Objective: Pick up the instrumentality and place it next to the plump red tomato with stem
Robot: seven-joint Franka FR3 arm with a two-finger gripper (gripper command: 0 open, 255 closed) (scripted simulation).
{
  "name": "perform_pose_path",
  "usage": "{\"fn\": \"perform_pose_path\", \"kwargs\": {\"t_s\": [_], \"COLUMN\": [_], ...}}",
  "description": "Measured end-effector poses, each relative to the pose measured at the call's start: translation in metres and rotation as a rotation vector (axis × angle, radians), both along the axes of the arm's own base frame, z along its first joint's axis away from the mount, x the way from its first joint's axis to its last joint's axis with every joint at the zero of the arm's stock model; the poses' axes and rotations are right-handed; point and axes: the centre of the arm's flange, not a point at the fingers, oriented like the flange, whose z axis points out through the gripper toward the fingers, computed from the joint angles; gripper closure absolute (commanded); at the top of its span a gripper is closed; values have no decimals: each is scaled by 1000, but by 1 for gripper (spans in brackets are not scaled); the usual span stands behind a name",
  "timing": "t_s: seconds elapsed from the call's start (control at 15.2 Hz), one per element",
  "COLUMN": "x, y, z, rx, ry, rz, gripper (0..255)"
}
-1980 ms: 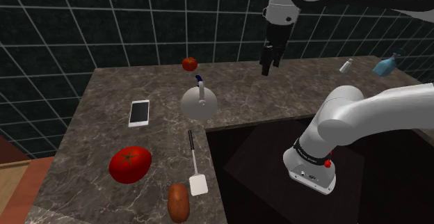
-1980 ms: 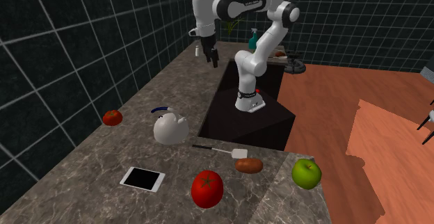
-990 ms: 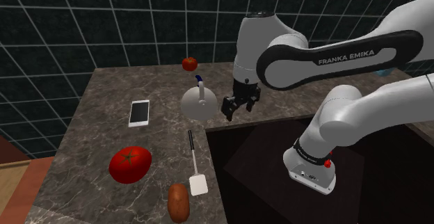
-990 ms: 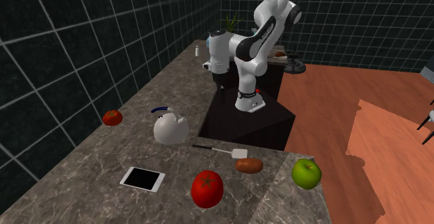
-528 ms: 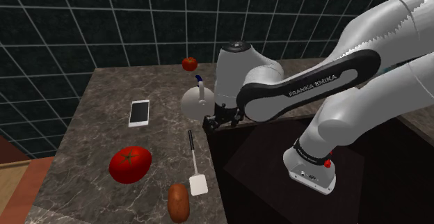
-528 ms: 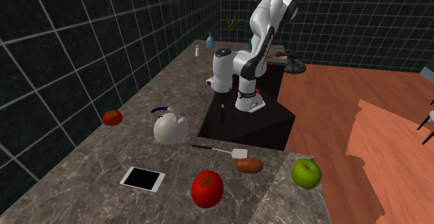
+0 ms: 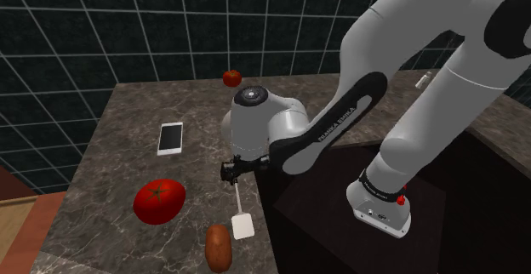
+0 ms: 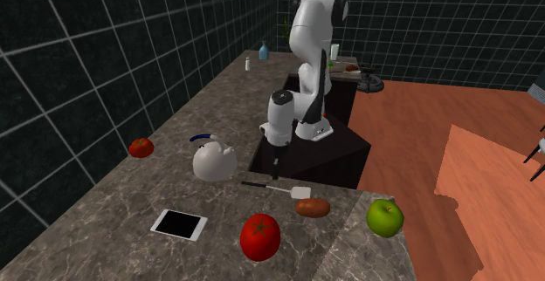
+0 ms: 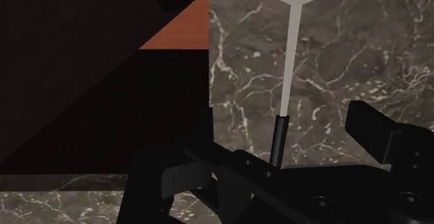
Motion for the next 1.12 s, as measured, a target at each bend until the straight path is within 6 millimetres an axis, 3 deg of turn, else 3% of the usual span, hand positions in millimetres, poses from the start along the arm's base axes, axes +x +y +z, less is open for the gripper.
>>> {"fn": "perform_pose_path", "kwargs": {"t_s": [0.2,0.59,1.12], "x": [12,17,16], "y": [18,21,20], "z": [-24,-60,-68], "rx": [-7,-8,-9], "ry": [-18,-26,-27], "rz": [-45,-56,-55], "gripper": [0,0,0]}}
